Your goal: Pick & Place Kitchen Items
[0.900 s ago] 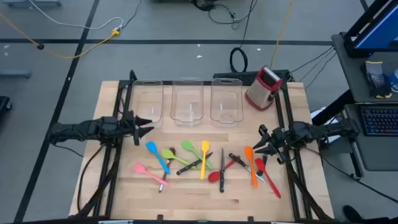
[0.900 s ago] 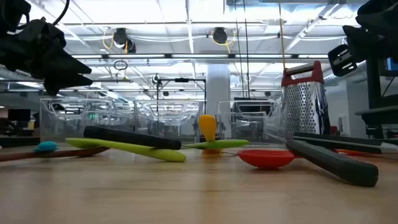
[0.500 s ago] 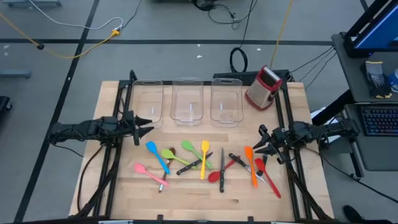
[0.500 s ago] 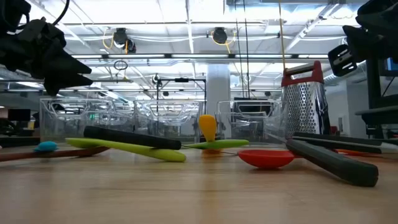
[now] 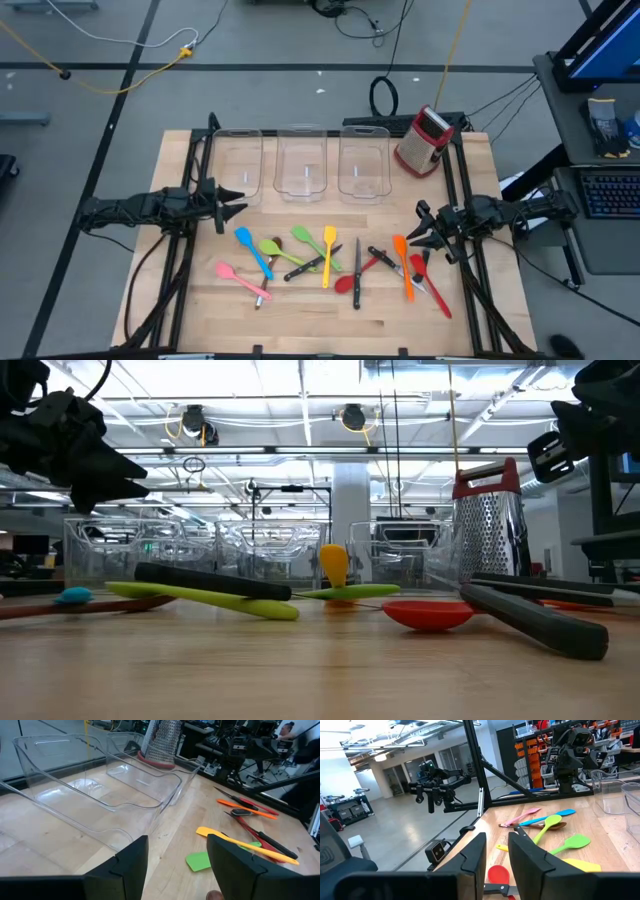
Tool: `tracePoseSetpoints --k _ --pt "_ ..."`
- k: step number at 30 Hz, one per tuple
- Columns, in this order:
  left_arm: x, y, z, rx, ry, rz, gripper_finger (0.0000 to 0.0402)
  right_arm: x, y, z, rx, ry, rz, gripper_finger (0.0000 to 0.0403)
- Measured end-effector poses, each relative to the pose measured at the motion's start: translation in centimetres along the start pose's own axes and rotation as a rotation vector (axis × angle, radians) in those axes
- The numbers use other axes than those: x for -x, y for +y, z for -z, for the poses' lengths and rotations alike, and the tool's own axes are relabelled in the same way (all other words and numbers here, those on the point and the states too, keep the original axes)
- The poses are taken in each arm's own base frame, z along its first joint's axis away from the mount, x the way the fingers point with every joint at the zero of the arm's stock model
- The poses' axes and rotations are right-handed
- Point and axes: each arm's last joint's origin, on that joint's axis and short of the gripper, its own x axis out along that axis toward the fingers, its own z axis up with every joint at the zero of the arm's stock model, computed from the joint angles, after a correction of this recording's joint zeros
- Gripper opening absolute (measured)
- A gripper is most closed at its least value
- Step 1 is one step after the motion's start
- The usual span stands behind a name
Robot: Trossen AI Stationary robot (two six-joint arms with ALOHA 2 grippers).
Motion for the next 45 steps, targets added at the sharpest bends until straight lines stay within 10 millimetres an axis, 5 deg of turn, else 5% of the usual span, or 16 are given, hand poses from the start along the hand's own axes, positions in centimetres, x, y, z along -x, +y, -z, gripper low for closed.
tracePoseSetpoints --k 45 --pt "0.0 0.0 0.0 0.0 0.0 0.0 0.0207 0.0 -0.08 -0.02 0.0 -0.007 0.027 0.0073"
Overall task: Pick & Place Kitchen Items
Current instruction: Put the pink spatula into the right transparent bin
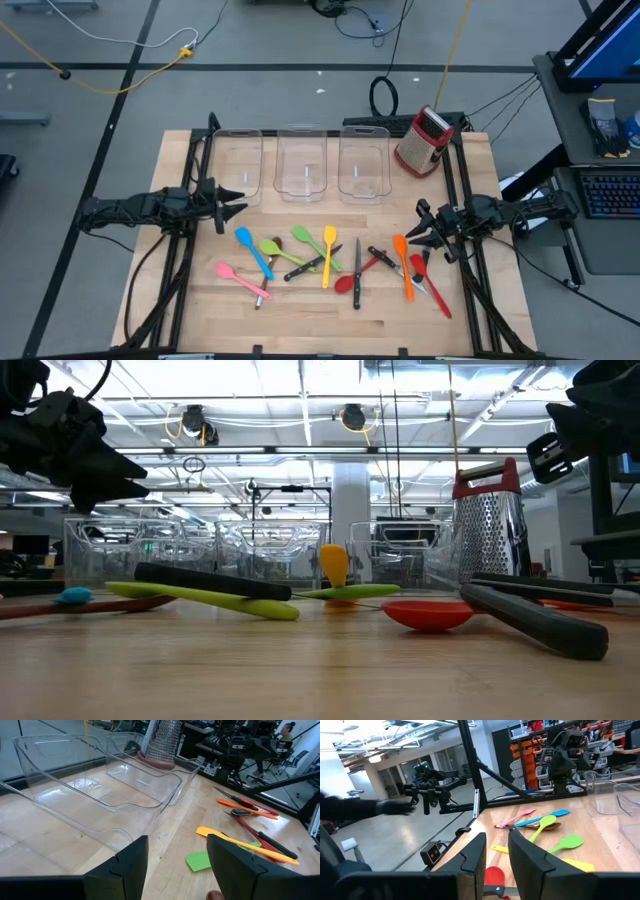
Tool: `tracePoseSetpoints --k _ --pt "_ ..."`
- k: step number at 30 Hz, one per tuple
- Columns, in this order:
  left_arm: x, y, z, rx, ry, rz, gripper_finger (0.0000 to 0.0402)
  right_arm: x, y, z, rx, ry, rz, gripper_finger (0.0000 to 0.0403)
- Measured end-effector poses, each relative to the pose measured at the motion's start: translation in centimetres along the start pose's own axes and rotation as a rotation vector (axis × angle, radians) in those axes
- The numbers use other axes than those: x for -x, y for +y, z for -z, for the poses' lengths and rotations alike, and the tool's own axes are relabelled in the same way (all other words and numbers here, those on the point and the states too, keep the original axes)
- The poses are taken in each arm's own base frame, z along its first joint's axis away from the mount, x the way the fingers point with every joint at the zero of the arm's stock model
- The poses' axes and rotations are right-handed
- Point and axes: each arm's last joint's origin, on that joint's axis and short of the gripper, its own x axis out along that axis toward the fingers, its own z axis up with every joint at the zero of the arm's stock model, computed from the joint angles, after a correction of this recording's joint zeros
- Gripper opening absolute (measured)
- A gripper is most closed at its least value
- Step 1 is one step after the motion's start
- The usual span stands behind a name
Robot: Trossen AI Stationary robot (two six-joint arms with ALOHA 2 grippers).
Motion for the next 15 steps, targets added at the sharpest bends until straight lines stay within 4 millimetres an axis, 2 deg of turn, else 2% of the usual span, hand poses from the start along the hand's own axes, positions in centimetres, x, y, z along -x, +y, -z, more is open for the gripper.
tracePoseSetpoints --k 2,5,7,15 --pt "0.0 0.02 0.02 -0.052 0.002 -0.005 0.0207 0.0 0.0 0.0 0.0 0.0 0.0 0.0073" --pt "0.0 0.26 0.08 -0.326 0.001 -0.072 0.0207 0.0 0.0 0.0 0.0 0.0 0.0 0.0073" --pt "0.01 0.32 0.03 -0.431 -0.003 -0.098 0.0207 0.0 0.0 0.0 0.0 0.0 0.0 0.0073" --pt "0.04 0.46 -0.19 -0.609 -0.016 -0.174 0.0207 0.0 0.0 0.0 0.0 0.0 0.0 0.0073"
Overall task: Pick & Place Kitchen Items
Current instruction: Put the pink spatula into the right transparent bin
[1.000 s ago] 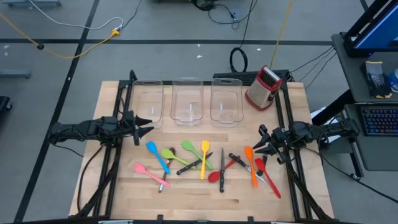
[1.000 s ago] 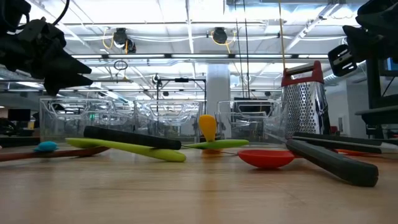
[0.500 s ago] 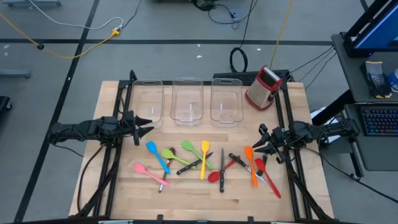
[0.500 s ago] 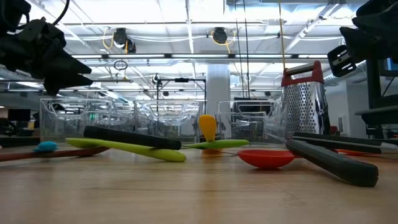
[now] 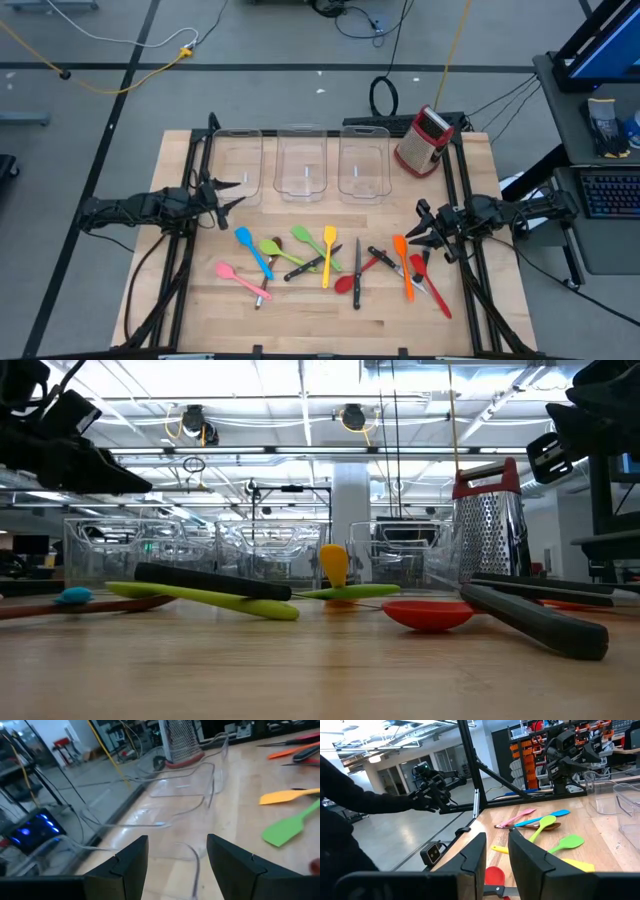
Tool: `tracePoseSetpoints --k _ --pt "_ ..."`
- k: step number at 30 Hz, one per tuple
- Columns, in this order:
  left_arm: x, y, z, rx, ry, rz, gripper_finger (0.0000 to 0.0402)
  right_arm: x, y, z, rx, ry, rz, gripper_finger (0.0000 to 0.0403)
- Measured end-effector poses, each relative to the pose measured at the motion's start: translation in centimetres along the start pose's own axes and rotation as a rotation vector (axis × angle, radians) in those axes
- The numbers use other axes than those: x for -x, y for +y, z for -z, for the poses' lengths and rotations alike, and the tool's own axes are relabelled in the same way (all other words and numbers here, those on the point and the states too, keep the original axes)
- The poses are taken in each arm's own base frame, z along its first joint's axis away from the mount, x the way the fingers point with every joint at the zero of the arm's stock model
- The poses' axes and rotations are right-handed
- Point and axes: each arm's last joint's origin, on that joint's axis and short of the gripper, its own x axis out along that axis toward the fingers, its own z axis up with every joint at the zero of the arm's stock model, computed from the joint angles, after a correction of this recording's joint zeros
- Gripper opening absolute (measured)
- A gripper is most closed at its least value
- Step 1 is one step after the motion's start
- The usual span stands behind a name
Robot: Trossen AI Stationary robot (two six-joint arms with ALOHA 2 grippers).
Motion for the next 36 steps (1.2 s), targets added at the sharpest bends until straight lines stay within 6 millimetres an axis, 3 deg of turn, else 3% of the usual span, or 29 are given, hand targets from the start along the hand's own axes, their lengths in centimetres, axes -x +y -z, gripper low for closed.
tracePoseSetpoints --k 12,22,28,36 --pt "0.0 0.1 -0.2 0.029 -0.021 -0.023 0.0207 0.0 0.0 0.0 0.0 0.0 0.0 0.0073" --pt "0.2 0.6 -2.2 0.139 -0.217 -0.032 0.0207 0.0 0.0 0.0 0.0 0.0 0.002 0.0073" --pt "0.6 0.5 -4.1 0.088 -0.376 0.046 0.0207 0.0 0.0 0.0 0.0 0.0 0.004 0.0073" --pt "-0.5 -0.2 -9.3 0.1 -0.218 0.132 0.0207 0.0 0.0 0.0 0.0 0.001 0.002 0.0073"
